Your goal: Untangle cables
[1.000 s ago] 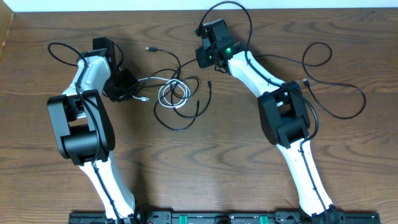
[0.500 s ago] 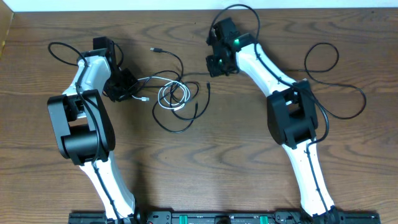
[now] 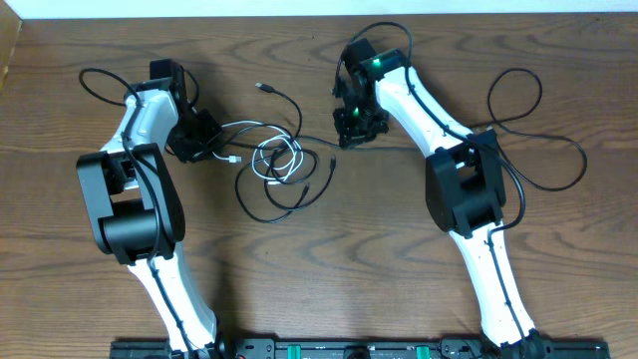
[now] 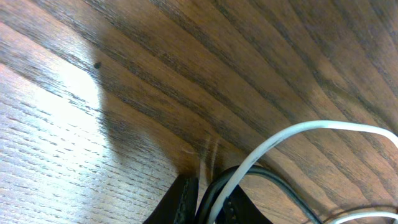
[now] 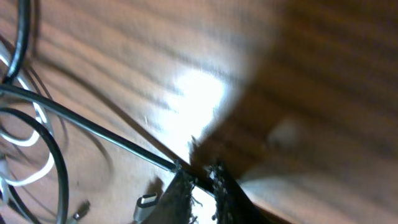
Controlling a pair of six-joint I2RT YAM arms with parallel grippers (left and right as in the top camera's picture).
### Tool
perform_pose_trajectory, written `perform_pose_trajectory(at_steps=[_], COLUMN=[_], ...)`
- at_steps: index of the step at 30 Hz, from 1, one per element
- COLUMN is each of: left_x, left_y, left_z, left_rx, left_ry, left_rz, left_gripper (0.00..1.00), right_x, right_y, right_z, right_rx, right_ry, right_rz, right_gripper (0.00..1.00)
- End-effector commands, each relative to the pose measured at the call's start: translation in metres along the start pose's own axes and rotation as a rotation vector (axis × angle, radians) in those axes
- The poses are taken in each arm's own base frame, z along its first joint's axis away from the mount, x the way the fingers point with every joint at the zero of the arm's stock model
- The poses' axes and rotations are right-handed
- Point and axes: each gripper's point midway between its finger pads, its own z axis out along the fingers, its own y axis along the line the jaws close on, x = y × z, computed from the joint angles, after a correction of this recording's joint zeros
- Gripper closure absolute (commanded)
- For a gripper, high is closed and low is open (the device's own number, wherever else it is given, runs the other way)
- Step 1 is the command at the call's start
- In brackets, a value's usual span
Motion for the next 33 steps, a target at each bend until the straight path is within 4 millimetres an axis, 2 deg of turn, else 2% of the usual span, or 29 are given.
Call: perform_pose_trajectory(at_steps=[1, 6, 10, 14, 17, 19, 24, 27, 28, 31, 33], left_x=[0.016, 0.016, 0.015, 0.015, 0.015, 0.015, 0.015, 0.015, 0.015, 0.015, 0.015], left_y=[0.005, 0.005, 0.005, 0.005, 0.005, 0.005, 0.005, 0.005, 0.005, 0.005, 0.005], left_z=[0.021, 0.021, 0.02, 0.021, 0.02, 0.021, 0.021, 0.021, 0.021, 0.021, 0.021], left_rx=[-0.021, -0.021, -0.021, -0.021, -0.02, -0.02, -0.02, -0.019, -0.02, -0.02, -0.02], left_ry=[0.068, 0.068, 0.067, 0.067, 0.066, 0.065, 0.065, 0.064, 0.065, 0.065, 0.065], left_rz=[-0.001, -0.001, 0.0, -0.001, -0.001, 0.0, 0.0, 0.0, 0.0, 0.0, 0.0], left_gripper=[0.83, 0.83, 0.83, 0.79, 0.79, 0.79, 0.78, 0.78, 0.78, 0.78, 0.78], right_x=[0.011, 0.007, -0.008, -0.03, -0.04, -0.038, -0.026, -0.025, -0.03, -0.037, -0.042], right_y=[-0.003, 0.009, 0.022, 0.039, 0.058, 0.069, 0.078, 0.071, 0.064, 0.057, 0.054], right_z=[0.017, 0.008, -0.008, -0.033, -0.041, -0.036, -0.015, -0.001, 0.006, 0.016, 0.022], right_rx=[0.025, 0.017, 0.014, 0.01, -0.026, -0.029, 0.008, 0.103, 0.172, 0.233, 0.249], right_ry=[0.068, 0.053, -0.009, -0.113, -0.174, -0.175, -0.128, -0.091, -0.079, -0.086, -0.102], right_rz=[-0.102, -0.251, -0.338, -0.416, -0.606, -0.75, -0.999, -1.167, -1.197, -1.205, -1.213], right_gripper=[0.83, 0.79, 0.7, 0.69, 0.66, 0.61, 0.6, 0.6, 0.53, 0.47, 0.48])
